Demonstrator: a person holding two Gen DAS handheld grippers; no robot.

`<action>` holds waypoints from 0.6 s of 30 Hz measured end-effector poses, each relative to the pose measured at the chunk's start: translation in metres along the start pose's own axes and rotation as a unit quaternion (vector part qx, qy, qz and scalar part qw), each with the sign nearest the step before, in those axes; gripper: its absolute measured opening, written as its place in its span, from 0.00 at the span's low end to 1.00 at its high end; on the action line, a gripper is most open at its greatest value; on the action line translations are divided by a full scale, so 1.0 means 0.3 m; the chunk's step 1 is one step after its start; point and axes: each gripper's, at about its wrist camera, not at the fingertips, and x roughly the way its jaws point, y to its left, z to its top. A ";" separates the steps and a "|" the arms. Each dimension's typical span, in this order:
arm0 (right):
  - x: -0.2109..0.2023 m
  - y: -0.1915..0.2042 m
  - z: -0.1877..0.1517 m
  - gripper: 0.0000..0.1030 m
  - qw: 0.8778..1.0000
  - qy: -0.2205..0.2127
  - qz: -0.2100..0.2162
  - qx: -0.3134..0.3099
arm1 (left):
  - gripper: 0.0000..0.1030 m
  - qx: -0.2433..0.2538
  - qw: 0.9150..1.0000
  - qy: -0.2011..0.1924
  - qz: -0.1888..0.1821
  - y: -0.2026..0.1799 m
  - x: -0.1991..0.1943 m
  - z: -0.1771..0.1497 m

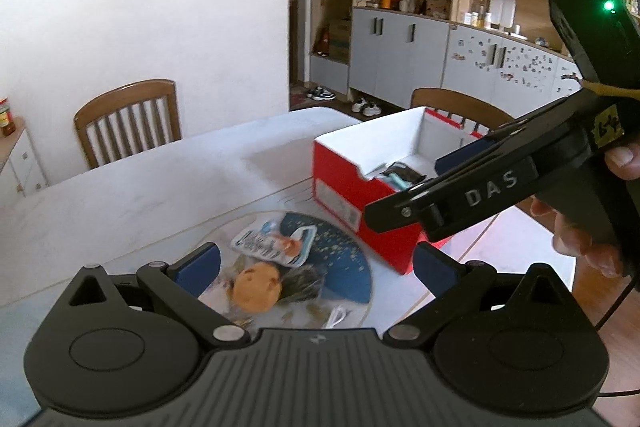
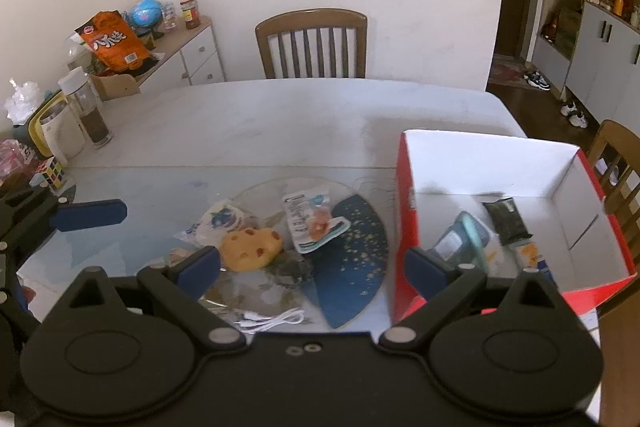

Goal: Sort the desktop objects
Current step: 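Withdraw both grippers from the red box back toward the snack pile, then reach both grippers down toward the foil bag and white cable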

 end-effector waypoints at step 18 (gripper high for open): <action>0.064 0.108 -0.038 0.96 1.000 0.023 0.018 0.003 | 1.00 -0.049 0.997 0.038 0.039 0.168 -0.032 -0.181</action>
